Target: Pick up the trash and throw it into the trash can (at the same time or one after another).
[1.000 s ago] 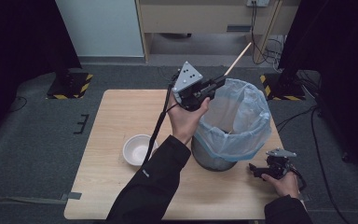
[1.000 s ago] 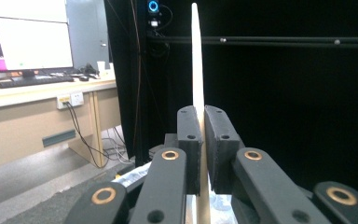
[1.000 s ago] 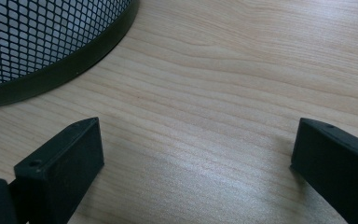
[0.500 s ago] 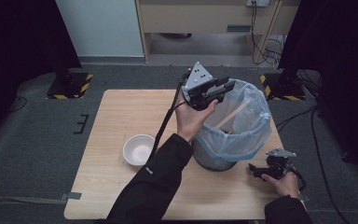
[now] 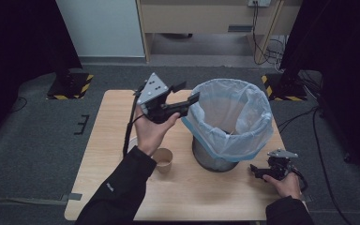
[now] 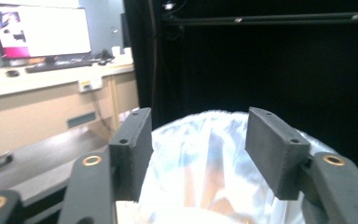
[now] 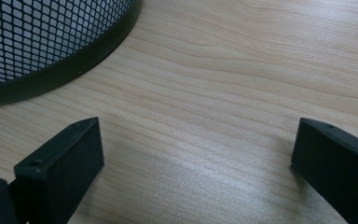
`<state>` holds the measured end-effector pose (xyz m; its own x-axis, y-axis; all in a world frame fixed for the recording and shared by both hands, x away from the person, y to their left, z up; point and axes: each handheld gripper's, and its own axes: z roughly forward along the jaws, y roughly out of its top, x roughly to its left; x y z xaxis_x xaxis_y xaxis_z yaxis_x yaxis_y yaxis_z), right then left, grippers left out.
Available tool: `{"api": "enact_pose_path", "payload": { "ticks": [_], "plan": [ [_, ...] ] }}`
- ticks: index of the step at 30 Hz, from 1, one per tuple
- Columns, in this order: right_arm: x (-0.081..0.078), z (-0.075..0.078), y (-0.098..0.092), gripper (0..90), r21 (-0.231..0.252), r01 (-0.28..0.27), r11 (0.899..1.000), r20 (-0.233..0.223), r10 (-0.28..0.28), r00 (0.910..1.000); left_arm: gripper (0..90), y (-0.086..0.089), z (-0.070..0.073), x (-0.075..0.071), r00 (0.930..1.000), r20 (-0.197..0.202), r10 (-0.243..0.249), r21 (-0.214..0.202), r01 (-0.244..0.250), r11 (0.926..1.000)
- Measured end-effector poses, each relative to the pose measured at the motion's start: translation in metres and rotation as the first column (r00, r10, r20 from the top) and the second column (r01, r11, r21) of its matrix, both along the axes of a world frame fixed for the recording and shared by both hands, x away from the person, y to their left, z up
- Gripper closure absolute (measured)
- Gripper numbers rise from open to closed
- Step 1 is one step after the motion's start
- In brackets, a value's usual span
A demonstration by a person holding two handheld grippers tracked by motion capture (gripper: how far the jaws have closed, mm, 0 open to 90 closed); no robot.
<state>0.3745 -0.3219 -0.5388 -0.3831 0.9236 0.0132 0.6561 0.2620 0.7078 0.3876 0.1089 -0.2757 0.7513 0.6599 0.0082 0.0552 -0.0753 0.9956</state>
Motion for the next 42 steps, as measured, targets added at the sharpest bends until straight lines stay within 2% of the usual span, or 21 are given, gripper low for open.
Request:
{"api": "enact_pose_path", "payload": {
  "ticks": [1,2,3,4,5,9,13,14,15,16,17,18,23,25,33,34,35,37,39,42],
  "plan": [
    [0.0,0.0,0.0,2.5,0.0,0.0,1.0,0.0,0.0,1.0,38.1,0.007,-0.005,-0.003,0.9999,-0.01,0.011,0.002,-0.011,0.9999],
    [0.0,0.0,0.0,2.5,0.0,0.0,1.0,0.0,0.0,1.0,37.5,0.007,-0.005,-0.003,0.9999,-0.01,0.011,0.002,-0.011,0.9999],
    [0.0,0.0,0.0,2.5,0.0,0.0,1.0,0.0,0.0,1.0,36.6,0.021,-0.017,-0.009,0.9991,-0.034,0.027,0.008,-0.027,0.9996],
    [0.0,0.0,0.0,2.5,0.0,0.0,1.0,0.0,0.0,1.0,35.9,0.021,-0.017,-0.009,0.9991,-0.034,0.027,0.008,-0.027,0.9996],
    [0.0,0.0,0.0,2.5,0.0,0.0,1.0,0.0,0.0,1.0,35.4,0.034,-0.03,-0.014,0.9972,-0.055,0.05,0.023,-0.048,0.9986],
    [0.0,0.0,0.0,2.5,0.0,0.0,1.0,0.0,0.0,1.0,32.6,0.057,-0.058,-0.021,0.9901,-0.111,0.086,0.039,-0.082,0.9959],
    [0.0,0.0,0.0,2.5,-0.001,-0.001,1.0,0.0,0.001,1.0,31.5,0.076,-0.088,-0.024,0.9755,-0.176,0.132,0.064,-0.122,0.9904],
    [0.0,0.0,0.0,2.5,-0.002,-0.002,1.0,0.004,0.002,1.0,31.2,0.076,-0.088,-0.024,0.9755,-0.176,0.132,0.064,-0.122,0.9904],
    [0.0,0.0,0.0,2.5,-0.002,-0.002,1.0,0.004,0.002,1.0,31.1,0.083,-0.103,-0.025,0.9667,-0.204,0.154,0.08,-0.14,0.9869],
    [0.0,0.0,0.0,2.5,-0.003,-0.003,1.0,0.003,0.003,1.0,30.8,0.083,-0.103,-0.025,0.9667,-0.204,0.154,0.08,-0.14,0.9869],
    [0.0,0.0,0.0,2.5,-0.002,-0.002,1.0,0.004,0.002,1.0,30.5,0.089,-0.116,-0.025,0.9579,-0.23,0.172,0.099,-0.153,0.9832],
    [0.0,0.0,0.0,2.5,-0.002,-0.002,1.0,0.004,0.003,1.0,30.5,0.092,-0.123,-0.026,0.9531,-0.243,0.181,0.108,-0.159,0.9814],
    [0.0,0.0,0.0,2.5,-0.002,-0.002,1.0,0.004,0.002,1.0,30.4,0.098,-0.152,-0.025,0.9314,-0.297,0.21,0.136,-0.176,0.9749],
    [0.0,0.0,0.0,2.5,-0.002,-0.002,1.0,0.004,0.002,1.0,30.5,0.099,-0.16,-0.023,0.9224,-0.317,0.22,0.164,-0.176,0.9708],
    [0.0,0.0,0.0,2.5,-0.003,-0.003,1.0,0.004,0.003,1.0,31.8,0.098,-0.188,-0.013,0.8898,-0.393,0.232,0.195,-0.166,0.9667],
    [0.0,0.0,0.0,2.5,-0.002,-0.003,1.0,0.003,0.003,1.0,32.7,0.098,-0.188,-0.013,0.8898,-0.393,0.232,0.195,-0.166,0.9667],
    [0.0,0.0,0.0,2.5,-0.003,-0.004,1.0,0.004,0.004,1.0,33.6,0.096,-0.193,-0.011,0.8847,-0.406,0.229,0.21,-0.154,0.9655],
    [0.0,0.0,0.0,2.4,-0.003,-0.005,1.0,0.004,0.005,1.0,35.4,0.095,-0.195,-0.011,0.8829,-0.41,0.229,0.219,-0.149,0.9644],
    [0.0,0.0,0.0,2.4,-0.003,-0.005,1.0,0.004,0.005,1.0,37.7,0.091,-0.199,-0.009,0.8764,-0.433,0.21,0.226,-0.12,0.9666],
    [0.0,0.0,0.0,2.4,-0.003,-0.004,1.0,0.003,0.004,1.0,42.4,0.086,-0.203,-0.008,0.8701,-0.448,0.206,0.259,-0.095,0.9613]
  ]
}}
